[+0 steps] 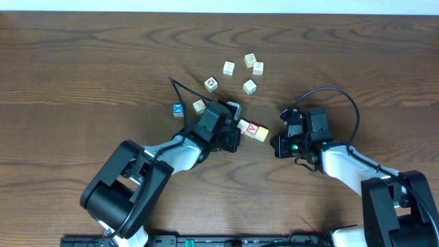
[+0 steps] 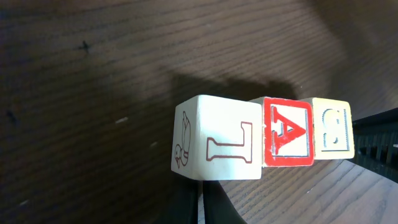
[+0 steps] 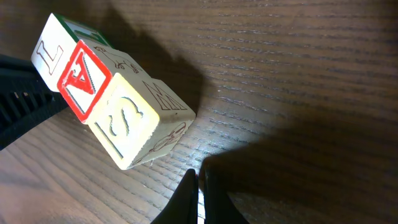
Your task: Lift 3 blocks
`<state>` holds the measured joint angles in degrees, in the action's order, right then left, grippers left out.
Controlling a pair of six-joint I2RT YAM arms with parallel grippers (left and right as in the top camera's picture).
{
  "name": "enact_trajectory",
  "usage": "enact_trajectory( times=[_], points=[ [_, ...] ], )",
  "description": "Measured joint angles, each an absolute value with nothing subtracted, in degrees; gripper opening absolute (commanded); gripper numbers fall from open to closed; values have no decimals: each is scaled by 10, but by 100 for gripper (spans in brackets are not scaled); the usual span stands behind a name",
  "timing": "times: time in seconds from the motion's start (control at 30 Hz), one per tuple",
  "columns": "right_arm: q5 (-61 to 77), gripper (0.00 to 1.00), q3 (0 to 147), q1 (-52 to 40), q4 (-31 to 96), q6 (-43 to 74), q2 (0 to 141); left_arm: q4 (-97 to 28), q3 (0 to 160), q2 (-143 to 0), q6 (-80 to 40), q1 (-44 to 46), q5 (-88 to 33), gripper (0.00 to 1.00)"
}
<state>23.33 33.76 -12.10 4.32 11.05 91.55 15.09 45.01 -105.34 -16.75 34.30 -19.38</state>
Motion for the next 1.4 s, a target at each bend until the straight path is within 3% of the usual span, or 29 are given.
enact_trajectory(
  times=[0.6,0.93,1.4],
  points=[
    [233,4,338,-121,43,110,915,147,450,-1054,-180,343,-210,7],
    [233,3,338,-121,43,110,915,81,458,-1039,-182,343,-237,7],
    [233,3,338,-121,43,110,915,48,457,-1023,-183,344,-190,7]
  ],
)
